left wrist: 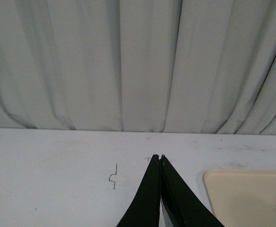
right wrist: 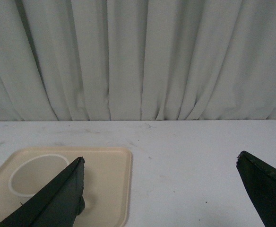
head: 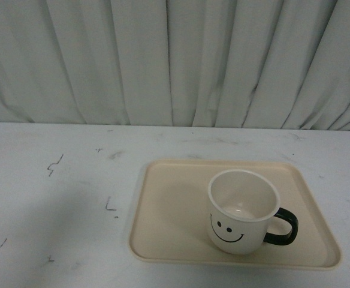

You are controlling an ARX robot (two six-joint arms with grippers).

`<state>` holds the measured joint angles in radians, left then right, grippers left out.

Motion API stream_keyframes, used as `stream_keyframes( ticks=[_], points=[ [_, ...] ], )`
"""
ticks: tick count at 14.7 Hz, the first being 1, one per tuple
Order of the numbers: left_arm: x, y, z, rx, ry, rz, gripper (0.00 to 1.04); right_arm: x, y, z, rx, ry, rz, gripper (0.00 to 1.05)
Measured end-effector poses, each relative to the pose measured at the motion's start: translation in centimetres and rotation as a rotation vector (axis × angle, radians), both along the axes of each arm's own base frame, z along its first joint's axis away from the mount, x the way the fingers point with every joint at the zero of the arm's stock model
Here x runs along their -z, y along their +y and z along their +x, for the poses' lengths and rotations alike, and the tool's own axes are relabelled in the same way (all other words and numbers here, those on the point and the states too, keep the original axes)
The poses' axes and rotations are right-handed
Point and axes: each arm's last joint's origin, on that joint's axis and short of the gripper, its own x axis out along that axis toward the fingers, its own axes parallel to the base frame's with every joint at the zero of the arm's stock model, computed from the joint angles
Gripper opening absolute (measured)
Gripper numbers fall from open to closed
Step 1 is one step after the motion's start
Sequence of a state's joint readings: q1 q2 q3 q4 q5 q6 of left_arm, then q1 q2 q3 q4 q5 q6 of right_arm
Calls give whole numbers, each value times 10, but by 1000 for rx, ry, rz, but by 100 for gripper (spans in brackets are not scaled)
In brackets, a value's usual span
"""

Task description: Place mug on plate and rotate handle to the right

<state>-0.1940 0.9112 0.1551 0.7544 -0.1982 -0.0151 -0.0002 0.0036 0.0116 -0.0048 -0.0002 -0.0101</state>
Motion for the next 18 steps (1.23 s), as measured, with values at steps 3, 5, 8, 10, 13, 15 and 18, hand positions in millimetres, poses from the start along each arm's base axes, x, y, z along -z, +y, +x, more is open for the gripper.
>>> stream_keyframes(
  ticks=[3,5,8,10,13,15,18],
  points=[
    [10,12,-17,1,14,2,2,0,0,0,0,0,0,98],
    [12,16,-27,1,7,1,2,0,0,0,0,0,0,98],
    [24,29,-36,-7,22,0,2,0,0,0,0,0,0,98],
    [19,28,-43,6,-10,0,2,0,0,0,0,0,0,98],
    [18,28,-50,5,-8,0,2,0,0,0,0,0,0,98],
    [17,28,-54,5,-13,0,2,0,0,0,0,0,0,98],
    [18,28,-59,5,-13,0,2,0,0,0,0,0,0,98]
  ],
)
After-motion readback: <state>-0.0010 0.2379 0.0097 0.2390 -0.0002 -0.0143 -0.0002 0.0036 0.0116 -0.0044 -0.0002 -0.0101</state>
